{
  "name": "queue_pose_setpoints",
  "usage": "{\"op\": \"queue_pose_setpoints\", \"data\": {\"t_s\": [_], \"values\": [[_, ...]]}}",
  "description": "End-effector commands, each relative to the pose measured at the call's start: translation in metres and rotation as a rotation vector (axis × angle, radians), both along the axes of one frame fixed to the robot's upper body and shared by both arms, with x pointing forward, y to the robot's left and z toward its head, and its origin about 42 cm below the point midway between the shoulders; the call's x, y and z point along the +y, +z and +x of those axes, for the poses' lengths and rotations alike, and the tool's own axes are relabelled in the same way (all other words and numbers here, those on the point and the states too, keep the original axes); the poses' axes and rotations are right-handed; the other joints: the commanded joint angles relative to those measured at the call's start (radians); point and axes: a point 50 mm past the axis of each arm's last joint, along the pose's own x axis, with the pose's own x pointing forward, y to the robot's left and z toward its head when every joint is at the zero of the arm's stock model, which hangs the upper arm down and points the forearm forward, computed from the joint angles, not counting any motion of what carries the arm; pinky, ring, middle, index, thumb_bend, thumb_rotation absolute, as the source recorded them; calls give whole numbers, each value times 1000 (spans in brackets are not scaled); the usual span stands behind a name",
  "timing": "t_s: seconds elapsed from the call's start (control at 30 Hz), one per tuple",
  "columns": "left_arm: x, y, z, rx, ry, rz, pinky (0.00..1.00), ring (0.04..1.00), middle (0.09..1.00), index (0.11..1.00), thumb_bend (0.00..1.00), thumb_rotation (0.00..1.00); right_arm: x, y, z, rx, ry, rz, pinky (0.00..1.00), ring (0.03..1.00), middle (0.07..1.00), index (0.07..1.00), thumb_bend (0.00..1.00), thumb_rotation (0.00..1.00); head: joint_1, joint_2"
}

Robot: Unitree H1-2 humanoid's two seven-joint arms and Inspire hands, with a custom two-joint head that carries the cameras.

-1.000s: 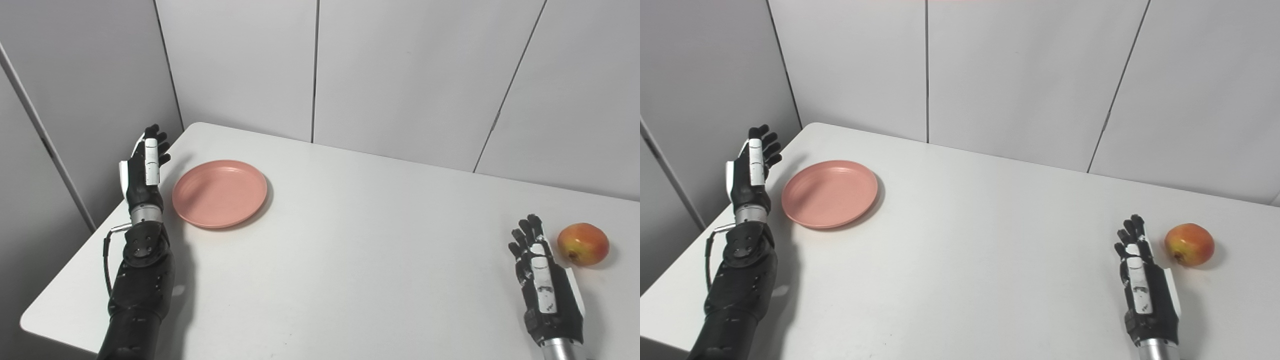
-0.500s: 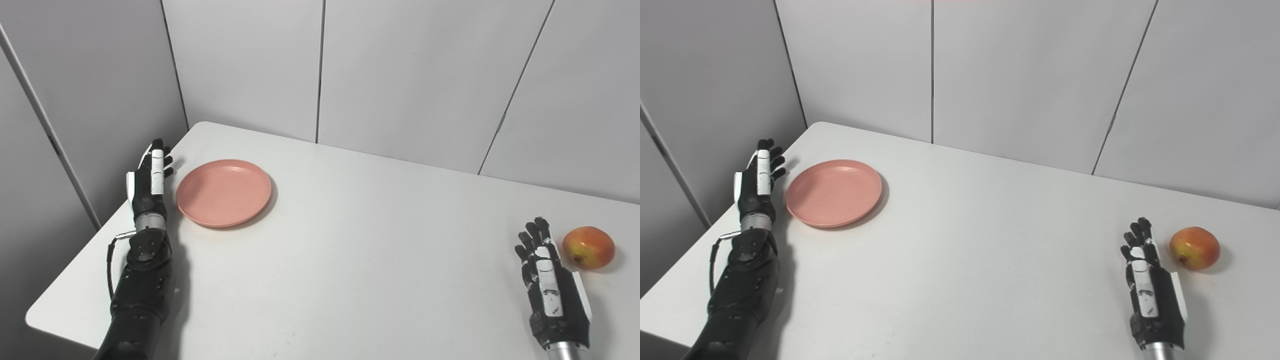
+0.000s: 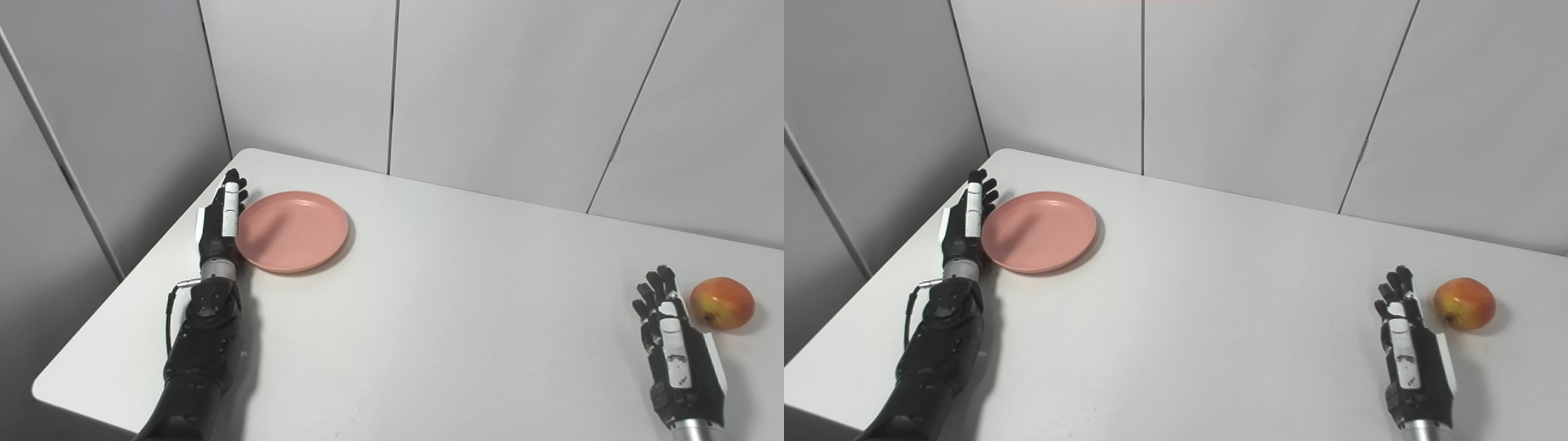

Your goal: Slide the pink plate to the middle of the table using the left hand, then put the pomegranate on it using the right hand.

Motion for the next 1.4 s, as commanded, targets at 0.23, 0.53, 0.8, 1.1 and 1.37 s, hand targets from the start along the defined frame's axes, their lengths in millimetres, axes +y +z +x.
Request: {"op": "queue_pose_setpoints", "data": {"t_s": [0.23,0.53,0.8,1.1,1.37], "values": [[-10,17,18,-23,-75,20,941,929,933,924,740,1000,-7,11,3,-59,-16,-1,1000,1000,1000,1000,586,861,-1,3],[-19,21,19,-24,-118,-11,920,927,930,927,742,1000,-6,11,3,-57,-12,-4,1000,1000,1000,1000,595,864,-11,6],[-32,26,20,-32,-170,-13,934,930,931,918,776,1000,-6,11,2,-57,-9,-11,1000,1000,1000,1000,605,867,-15,7],[-60,31,20,-55,-213,-71,899,908,907,898,741,1000,-3,14,2,-60,-5,-13,1000,1000,1000,1000,603,872,-34,14],[-79,30,17,-52,-253,-128,919,922,917,911,727,1000,0,14,1,-64,7,-23,1000,1000,1000,1000,602,877,-68,23]]}}
